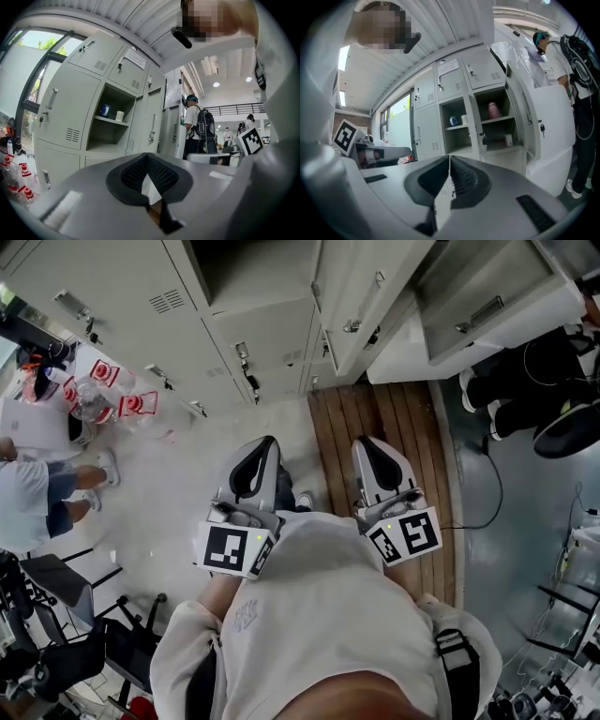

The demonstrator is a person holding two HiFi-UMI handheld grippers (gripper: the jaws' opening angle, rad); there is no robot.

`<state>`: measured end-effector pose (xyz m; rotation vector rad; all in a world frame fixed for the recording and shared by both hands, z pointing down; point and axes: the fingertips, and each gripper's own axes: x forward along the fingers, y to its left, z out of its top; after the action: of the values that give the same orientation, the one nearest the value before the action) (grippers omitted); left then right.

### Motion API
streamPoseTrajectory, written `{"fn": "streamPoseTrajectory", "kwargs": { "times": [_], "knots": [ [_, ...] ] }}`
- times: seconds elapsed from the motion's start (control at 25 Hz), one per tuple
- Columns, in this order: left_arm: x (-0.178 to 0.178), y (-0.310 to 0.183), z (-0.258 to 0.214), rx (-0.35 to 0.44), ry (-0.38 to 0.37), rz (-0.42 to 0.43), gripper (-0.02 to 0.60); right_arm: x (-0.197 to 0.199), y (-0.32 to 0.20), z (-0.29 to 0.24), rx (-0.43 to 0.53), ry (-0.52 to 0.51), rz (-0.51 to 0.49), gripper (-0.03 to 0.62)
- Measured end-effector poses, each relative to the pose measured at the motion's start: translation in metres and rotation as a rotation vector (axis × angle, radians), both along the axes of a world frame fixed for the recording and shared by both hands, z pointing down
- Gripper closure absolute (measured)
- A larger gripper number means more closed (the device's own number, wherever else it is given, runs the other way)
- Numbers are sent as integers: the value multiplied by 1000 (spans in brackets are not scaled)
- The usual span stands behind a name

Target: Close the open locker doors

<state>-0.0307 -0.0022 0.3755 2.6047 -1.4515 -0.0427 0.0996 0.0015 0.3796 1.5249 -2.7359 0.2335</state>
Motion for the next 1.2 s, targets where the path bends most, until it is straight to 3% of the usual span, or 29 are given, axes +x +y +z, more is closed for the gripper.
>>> {"fn": "streamPoseTrajectory", "kwargs": {
  "times": [0.44,0.8,1.0,1.2],
  "knots": [
    [-29,-101,-27,37,3,108,589,45,-105,-71,158,7,233,582],
    [-53,-141,-22,40,8,134,589,36,-143,-89,236,-44,125,580],
    [-61,-150,-29,61,11,121,589,32,-152,-95,241,-22,77,580],
    [-72,-156,-33,78,9,89,589,11,-151,-102,269,-111,-60,579]
  ]
}}
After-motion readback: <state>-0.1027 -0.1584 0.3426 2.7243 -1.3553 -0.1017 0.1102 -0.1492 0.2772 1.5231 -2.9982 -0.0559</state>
